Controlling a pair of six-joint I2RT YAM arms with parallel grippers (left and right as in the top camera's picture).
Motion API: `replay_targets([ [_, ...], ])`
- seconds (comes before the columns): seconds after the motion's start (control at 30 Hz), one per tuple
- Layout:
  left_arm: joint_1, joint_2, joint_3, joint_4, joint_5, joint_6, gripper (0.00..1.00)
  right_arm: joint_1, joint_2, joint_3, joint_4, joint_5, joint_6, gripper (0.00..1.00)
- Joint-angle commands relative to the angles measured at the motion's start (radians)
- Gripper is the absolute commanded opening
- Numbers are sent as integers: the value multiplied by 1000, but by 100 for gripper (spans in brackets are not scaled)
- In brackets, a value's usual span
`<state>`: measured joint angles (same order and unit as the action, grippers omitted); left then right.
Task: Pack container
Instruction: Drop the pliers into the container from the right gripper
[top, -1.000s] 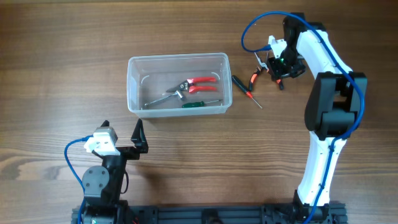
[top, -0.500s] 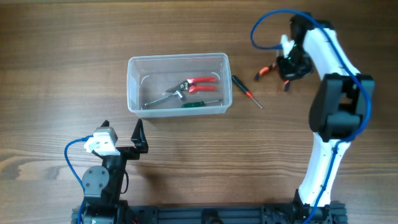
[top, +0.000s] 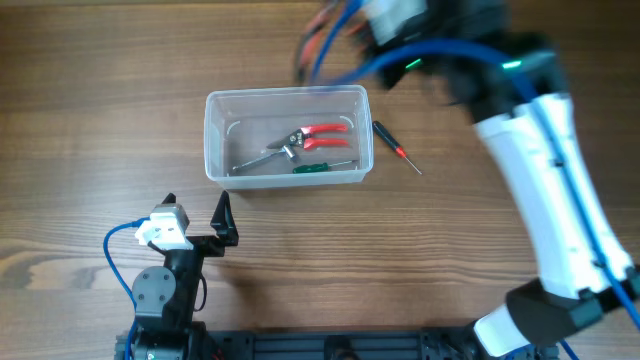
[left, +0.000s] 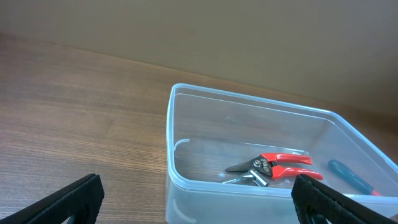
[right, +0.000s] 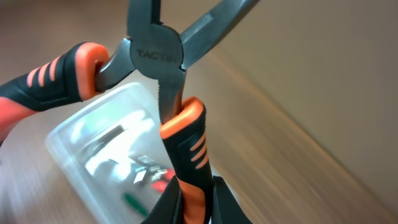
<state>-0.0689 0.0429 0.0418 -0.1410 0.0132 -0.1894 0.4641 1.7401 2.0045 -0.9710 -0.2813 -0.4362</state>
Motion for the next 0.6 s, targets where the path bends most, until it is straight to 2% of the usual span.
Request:
replay_targets([
  [0.0,6,-2,-4,-1,-3,-9,100,103,137,-35,-8,-13,-473,4],
  [0.07,6,-2,-5,-1,-3,-9,100,132,203,-35,21,45,-555,4],
  [0.23,6,-2,-4,-1,-3,-9,100,139,365,-35,137,90,-556,4],
  [0.33,6,-2,-4,-1,-3,-9,100,157,447,-35,177,33,-549,4],
  [0.57,6,-2,-4,-1,-3,-9,100,184,545,-35,269,37,-458,4],
])
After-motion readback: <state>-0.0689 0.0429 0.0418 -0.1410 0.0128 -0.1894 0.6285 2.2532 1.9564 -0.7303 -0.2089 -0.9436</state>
